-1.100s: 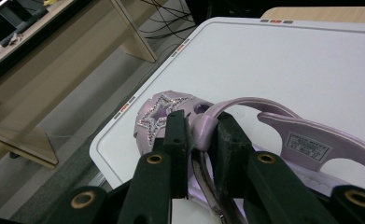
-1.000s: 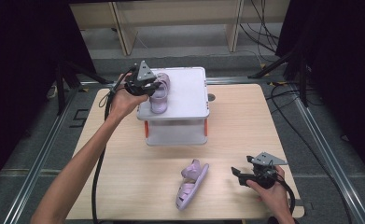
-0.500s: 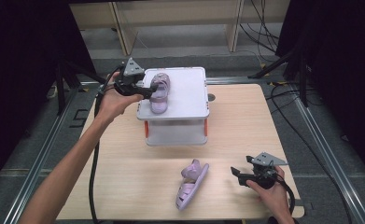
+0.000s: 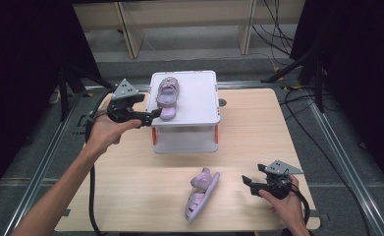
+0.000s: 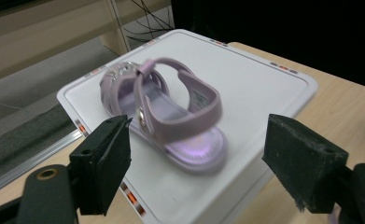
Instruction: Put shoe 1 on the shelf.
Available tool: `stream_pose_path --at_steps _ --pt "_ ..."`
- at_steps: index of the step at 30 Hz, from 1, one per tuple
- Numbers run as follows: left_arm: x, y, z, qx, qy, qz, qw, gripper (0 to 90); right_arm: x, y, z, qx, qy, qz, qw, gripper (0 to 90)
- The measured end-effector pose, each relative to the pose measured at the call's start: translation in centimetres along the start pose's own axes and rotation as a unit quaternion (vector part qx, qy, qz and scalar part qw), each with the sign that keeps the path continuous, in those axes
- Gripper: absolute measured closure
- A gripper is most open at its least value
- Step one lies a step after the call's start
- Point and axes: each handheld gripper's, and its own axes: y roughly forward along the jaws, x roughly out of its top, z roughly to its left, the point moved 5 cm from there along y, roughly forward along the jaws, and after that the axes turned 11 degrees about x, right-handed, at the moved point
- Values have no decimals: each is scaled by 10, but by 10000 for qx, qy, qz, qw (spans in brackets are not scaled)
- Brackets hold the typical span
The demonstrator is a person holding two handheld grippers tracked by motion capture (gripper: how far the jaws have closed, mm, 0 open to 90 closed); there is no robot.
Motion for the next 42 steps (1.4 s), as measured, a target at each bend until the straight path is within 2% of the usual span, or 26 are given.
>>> stream_pose_path --at_steps 1,2,3,4,7,8,9,11,12,13,17,18,21,22,23,25,26,27,30,31,33,35,37,38,40,42 --pt "-3 -3 -1 -21 -20 3 10000 223 1 0 -3 -24 -194 -41 9998 240" --pt "-9 -8 -4 -49 -36 9 10000 223 2 0 -2 -18 -199 -45 9998 240" --pt "-12 -10 -5 -74 -61 -18 10000 223 1 0 0 -20 -67 -42 10000 241" --pt "-17 -14 -7 -71 -76 -2 9999 222 2 0 -2 -52 -224 -52 9997 241" --pt "-32 -26 -12 -106 -134 -28 9999 223 2 1 1 40 -104 -43 9999 242" --pt "-37 -29 -13 -106 -171 -78 9998 222 3 1 0 10 -217 -50 9998 242" --pt "-43 -34 -13 -52 -142 -60 9999 222 2 0 4 48 16 -14 10000 242" --pt "-54 -40 -13 81 -126 -118 9998 221 2 0 5 54 46 -2 10000 242" --pt "-61 -43 -13 27 -97 -191 9998 221 3 0 5 44 39 -18 10000 242" --pt "-66 -46 -13 28 -126 -162 9998 219 5 0 1 24 -208 -70 9998 242" --pt "-96 -56 -15 129 -149 -69 9998 216 6 -1 1 18 -235 -131 9996 242" --pt "-101 -56 -15 136 -129 -73 9998 216 6 -2 3 35 -123 -115 9999 242" --pt "-121 -53 -15 109 -272 -32 9996 210 8 -1 3 155 -218 -132 9996 242" --pt "-127 -51 -15 139 -239 -1 9996 205 8 -1 6 81 -94 -162 9998 242" --pt "-134 -48 -16 119 -278 17 9995 205 10 -2 4 30 -236 -123 9996 242" --pt "-146 -45 -16 78 -351 99 9993 198 12 0 6 38 -319 -165 9993 242" --pt "-149 -44 -17 55 -361 65 9993 193 12 -1 9 99 -238 -111 9996 242" --pt "-154 -44 -17 81 -387 147 9991 191 13 -1 9 72 -342 -122 9993 242" --pt "-164 -44 -19 89 -403 211 9989 179 14 1 14 165 -340 -113 9992 242" --pt "-166 -44 -19 76 -397 211 9990 178 14 2 18 198 -209 -104 9995 242" --pt "-174 -44 -20 26 -410 241 9989 174 17 3 18 212 -418 -123 9988 242" --pt "-182 -47 -21 78 -430 362 9984 173 17 5 24 290 -286 -111 9991 242" --pt "-189 -48 -21 72 -377 316 9988 171 20 7 23 302 -575 -133 9978 242" --pt "-194 -50 -22 105 -439 417 9981 168 20 7 26 314 -479 -101 9983 242" --pt "-200 -50 -21 64 -361 359 9987 166 20 9 30 388 -424 -98 9983 246" --pt "-206 -52 -23 53 -468 379 9982 166 21 13 31 488 -556 -76 9972 246"
